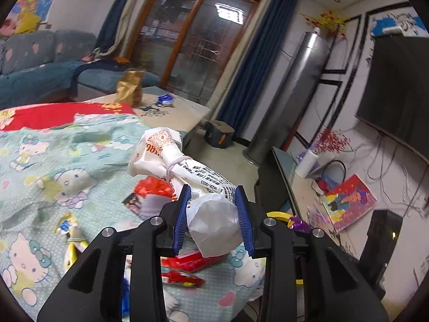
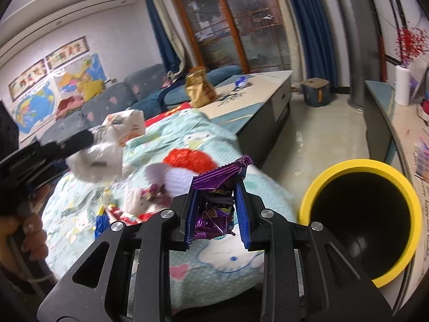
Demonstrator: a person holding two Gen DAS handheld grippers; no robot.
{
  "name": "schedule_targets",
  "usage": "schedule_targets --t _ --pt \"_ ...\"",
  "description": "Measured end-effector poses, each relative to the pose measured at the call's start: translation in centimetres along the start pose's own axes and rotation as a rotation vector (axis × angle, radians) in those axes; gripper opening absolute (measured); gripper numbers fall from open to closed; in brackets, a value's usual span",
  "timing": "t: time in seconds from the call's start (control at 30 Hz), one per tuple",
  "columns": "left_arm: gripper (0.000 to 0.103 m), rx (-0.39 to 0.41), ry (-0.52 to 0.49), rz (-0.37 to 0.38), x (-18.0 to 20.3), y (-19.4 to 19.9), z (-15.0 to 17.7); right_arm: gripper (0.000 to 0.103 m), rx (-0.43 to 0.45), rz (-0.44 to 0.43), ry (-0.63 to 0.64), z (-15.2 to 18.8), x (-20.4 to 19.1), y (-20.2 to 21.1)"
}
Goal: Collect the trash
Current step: 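Carry both items to the yellow bin and release them inside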
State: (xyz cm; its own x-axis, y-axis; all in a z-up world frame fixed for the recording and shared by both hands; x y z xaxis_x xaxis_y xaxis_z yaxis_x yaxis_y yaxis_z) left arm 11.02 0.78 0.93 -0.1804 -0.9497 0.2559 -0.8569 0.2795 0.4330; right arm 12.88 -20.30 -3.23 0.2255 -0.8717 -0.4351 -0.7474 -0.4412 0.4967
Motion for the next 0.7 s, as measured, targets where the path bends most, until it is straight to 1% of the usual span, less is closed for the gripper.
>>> schedule_targets --t 0.3,0.7 --pt "0.032 -0.022 -0.078 0.081 3.8 -1.7 0.1 0.020 0.068 0.080 -0.050 -2.1 3.6 1.4" --pt "0.032 -0.052 -0.152 0.184 8.5 -3.6 1.0 0.020 0.115 0.202 -0.119 -4.2 9.4 2.1"
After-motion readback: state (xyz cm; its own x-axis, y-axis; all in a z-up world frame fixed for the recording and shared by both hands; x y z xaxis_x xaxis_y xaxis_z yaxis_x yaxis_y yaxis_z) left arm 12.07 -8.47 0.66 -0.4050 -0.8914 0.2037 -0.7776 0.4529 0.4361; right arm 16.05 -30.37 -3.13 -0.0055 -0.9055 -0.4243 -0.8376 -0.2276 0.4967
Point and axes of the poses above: each gripper's, at about its wrist camera, not at the fingertips, and y roughly against the way its jaws point, x to its right, z to its underside, the point moved 2 cm from there along -y, roughly the way its jaws point, and after that the axes turned 7 degrees about -y, right-handed, at the moved point
